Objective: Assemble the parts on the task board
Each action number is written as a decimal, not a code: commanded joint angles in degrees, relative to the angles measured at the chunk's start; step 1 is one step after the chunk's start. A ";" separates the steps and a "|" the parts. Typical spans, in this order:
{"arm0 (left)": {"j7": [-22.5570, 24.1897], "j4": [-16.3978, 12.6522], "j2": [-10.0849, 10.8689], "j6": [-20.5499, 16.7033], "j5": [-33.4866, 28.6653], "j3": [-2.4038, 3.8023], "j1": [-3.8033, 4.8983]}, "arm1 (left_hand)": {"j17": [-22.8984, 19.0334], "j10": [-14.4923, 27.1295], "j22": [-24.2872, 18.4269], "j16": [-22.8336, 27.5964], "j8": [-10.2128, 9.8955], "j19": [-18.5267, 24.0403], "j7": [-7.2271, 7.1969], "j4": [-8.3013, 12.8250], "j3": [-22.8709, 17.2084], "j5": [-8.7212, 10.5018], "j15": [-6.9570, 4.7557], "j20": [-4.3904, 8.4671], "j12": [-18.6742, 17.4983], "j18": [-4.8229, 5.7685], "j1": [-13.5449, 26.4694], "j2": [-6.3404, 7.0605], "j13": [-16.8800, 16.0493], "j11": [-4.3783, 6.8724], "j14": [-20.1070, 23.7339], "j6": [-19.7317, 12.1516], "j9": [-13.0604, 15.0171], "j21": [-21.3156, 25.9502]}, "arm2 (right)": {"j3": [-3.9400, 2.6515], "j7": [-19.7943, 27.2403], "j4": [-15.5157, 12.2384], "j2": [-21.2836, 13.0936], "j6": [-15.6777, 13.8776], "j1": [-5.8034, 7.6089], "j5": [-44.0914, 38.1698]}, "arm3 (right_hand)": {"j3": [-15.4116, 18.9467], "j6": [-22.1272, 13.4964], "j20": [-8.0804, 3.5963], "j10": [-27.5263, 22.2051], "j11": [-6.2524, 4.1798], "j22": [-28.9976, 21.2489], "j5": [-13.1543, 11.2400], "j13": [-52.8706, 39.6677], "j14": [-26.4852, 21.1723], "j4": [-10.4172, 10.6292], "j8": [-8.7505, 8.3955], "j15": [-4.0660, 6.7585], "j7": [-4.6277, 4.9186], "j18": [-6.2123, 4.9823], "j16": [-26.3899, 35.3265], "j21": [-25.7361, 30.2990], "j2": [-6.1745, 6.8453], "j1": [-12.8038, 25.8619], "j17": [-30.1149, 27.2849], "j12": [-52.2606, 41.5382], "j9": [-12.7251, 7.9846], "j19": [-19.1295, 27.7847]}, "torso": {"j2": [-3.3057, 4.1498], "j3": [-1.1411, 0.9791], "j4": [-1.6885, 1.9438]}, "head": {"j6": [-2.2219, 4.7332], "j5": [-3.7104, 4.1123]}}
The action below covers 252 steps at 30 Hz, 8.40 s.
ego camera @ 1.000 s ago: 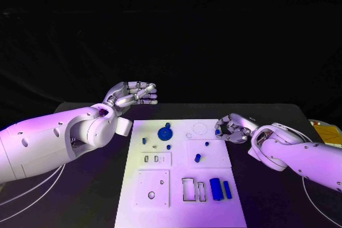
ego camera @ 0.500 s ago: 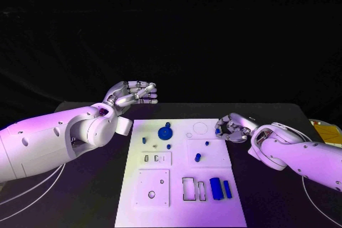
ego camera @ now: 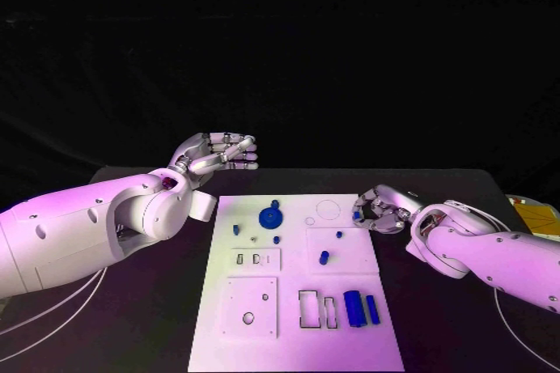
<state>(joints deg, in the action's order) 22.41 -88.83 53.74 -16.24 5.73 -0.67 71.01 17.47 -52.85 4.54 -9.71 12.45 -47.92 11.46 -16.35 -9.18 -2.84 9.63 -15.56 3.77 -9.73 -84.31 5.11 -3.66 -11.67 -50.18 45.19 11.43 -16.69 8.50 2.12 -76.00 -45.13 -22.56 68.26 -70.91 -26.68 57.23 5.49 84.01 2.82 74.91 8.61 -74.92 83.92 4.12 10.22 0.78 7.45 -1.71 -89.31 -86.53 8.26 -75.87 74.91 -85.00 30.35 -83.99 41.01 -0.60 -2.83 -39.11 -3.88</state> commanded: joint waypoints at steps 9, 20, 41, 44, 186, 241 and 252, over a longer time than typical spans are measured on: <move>0.42 -0.03 -0.01 0.93 -0.18 0.05 0.03 | -0.06 -0.38 -0.06 0.12 0.13 0.08 2.88 -0.11 0.32 -0.07 0.14 -0.17 0.19 -0.74 -0.26 -0.42 -0.05 -0.16 0.14 0.45 0.05 0.11 | 0.01 -1.23 -1.90 -0.42 -3.08 -0.10 -1.23 | -0.69 0.60 -0.47 2.30 -0.38 12.46 -0.85 -10.30 5.54 -0.20 0.59 0.57 -0.48 0.78 -0.14 -0.49 -1.33 -0.46 12.55 -0.29 0.94 -3.69 | -0.06 0.01 -0.01 | -0.07 -0.12; 0.36 0.51 -0.14 0.87 -0.18 0.04 0.04 | -0.08 -0.39 -0.09 0.15 0.12 0.09 2.88 -0.10 0.27 -0.06 0.15 -0.18 0.17 -0.74 -0.34 -0.53 -0.04 -0.16 0.15 0.46 0.05 0.14 | -0.27 -6.95 -10.95 -1.61 -6.10 1.79 -2.01 | -1.56 0.24 -0.59 2.09 -0.42 12.58 -0.83 -10.03 5.61 -0.54 0.60 0.61 -0.45 0.82 -0.20 -0.61 -2.13 -0.74 12.85 0.00 1.07 -3.79 | -0.52 0.16 -0.07 | -0.09 -0.08; 0.02 1.67 -1.62 0.72 -0.18 0.01 0.05 | -0.01 -0.83 -0.09 -0.10 0.28 -0.26 2.72 -0.11 0.27 -0.06 -0.02 -0.11 0.30 -0.83 -0.42 -0.60 -0.09 -0.01 -0.42 0.80 0.11 0.01 | 0.68 -17.15 -15.47 10.78 -4.29 -0.94 -9.05 | -1.61 0.14 -0.61 1.91 -0.38 12.57 -0.30 -9.79 5.56 -0.56 0.72 0.57 -0.41 0.82 -0.16 -0.57 -1.84 -0.17 12.65 0.26 1.23 -3.78 | -0.85 0.37 -0.04 | -1.36 -2.09; 0.01 1.67 -1.70 0.72 -0.18 0.00 0.05 | -0.01 -0.83 -0.09 -0.10 0.28 -0.26 2.72 -0.11 0.27 -0.06 -0.02 -0.11 0.30 -0.83 -0.42 -0.60 -0.09 -0.01 -0.42 0.80 0.11 0.01 | 0.76 -17.86 -15.01 12.23 -3.90 -1.82 -10.12 | -1.58 0.15 -0.61 1.91 -0.38 12.57 -0.28 -9.78 5.56 -0.54 0.74 0.57 -0.41 0.82 -0.15 -0.58 -1.77 -0.07 12.62 0.27 1.25 -3.78 | -0.81 0.35 -0.03 | -1.46 -2.31; -55.23 1.62 -6.85 27.46 54.15 -1.52 0.21 | 66.88 -17.25 66.07 -75.81 25.14 -30.25 -6.98 -0.55 13.34 -0.03 -12.71 12.36 55.31 5.80 16.45 -6.88 -47.30 11.31 -38.15 4.53 22.25 -65.33 | 0.26 4.78 -14.00 -4.98 -4.85 6.19 22.91 | 13.75 -6.22 0.60 -1.59 1.26 9.04 1.38 -6.21 4.84 8.08 -0.37 -0.79 1.38 -0.59 0.79 5.17 0.04 -0.71 9.56 3.91 2.72 -0.41 | -3.22 -0.66 -0.71 | -4.31 -4.23; -56.40 3.77 -11.78 30.51 51.13 -3.54 0.24 | 68.29 -17.72 68.36 -77.18 25.25 -30.78 -7.13 -0.45 -27.23 -0.08 -12.77 12.25 56.78 6.08 26.79 8.26 -49.12 11.45 -38.55 4.92 25.12 -66.23 | 0.29 2.43 -12.28 -3.91 -3.93 5.88 22.04 | 14.31 -6.95 0.64 -1.59 1.33 9.08 6.42 -6.15 4.85 8.76 0.31 -0.85 1.49 -0.61 0.82 5.38 0.44 -1.75 9.57 3.93 2.99 -0.46 | -3.23 -0.56 -0.70 | -5.82 -4.01; -56.28 4.04 -12.06 31.50 50.89 -3.70 0.22 | 68.35 -17.68 68.44 -77.23 25.41 -30.80 -7.20 -0.28 -28.27 -0.09 -12.80 12.26 56.77 6.09 26.53 8.66 -49.10 11.51 -38.57 4.87 25.33 -66.25 | 0.31 2.32 -12.12 -3.67 -3.54 5.74 22.07 | 14.33 -6.94 0.64 -1.58 1.34 9.09 6.48 -6.16 4.86 8.81 0.33 -0.85 1.50 -0.61 0.82 5.38 0.43 -1.72 9.60 3.92 3.00 -0.46 | -3.21 -0.56 -0.67 | -6.06 -3.99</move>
<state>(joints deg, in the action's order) -34.20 -84.79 41.87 13.74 57.33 -4.37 71.20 74.92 -70.54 72.90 -86.71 37.66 -78.42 4.29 -16.59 -37.11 -3.00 -2.86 -3.28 60.35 -4.82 -57.81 13.34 -52.77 -0.31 -83.94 49.88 36.71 -82.55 8.81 4.55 -88.13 -48.88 -27.17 74.05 -48.39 -12.57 50.72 6.57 82.57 4.27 74.91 14.85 -74.91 84.03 12.80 10.17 -0.20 9.05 -1.72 -88.75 -81.31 8.85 -77.00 74.91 -81.28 33.25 -83.99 37.77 -1.15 -3.48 -45.10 -7.84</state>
